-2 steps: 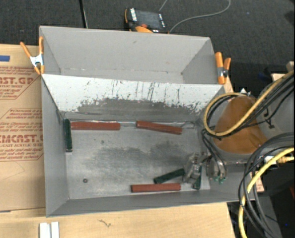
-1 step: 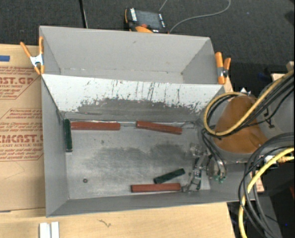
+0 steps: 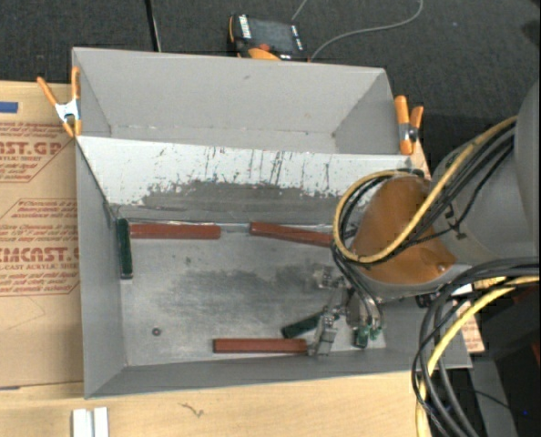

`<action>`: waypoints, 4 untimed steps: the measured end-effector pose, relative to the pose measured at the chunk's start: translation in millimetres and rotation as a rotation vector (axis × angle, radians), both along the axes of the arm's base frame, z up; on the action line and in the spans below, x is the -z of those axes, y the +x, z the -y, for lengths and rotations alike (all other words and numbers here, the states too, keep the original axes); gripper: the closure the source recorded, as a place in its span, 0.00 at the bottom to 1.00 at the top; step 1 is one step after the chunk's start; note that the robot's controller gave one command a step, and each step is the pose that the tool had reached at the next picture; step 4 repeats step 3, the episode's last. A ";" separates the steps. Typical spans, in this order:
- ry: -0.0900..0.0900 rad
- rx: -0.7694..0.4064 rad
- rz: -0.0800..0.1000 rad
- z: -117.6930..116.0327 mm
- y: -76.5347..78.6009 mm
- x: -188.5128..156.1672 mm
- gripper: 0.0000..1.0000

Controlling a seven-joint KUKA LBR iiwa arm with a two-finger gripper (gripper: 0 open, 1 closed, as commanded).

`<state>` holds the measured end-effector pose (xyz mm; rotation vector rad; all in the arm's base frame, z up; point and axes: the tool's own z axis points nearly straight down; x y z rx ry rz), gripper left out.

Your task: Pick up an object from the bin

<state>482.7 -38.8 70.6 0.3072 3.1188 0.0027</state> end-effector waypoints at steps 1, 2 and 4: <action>-0.001 0.004 -0.007 2.0 -2.1 0.8 1.00; -0.003 -0.304 -0.006 29.8 33.1 0.6 1.00; -0.004 -0.322 0.002 11.5 48.0 -136.5 1.00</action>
Offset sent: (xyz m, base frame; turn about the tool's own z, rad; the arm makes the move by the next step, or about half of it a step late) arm 0.0000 0.0000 0.0000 0.0000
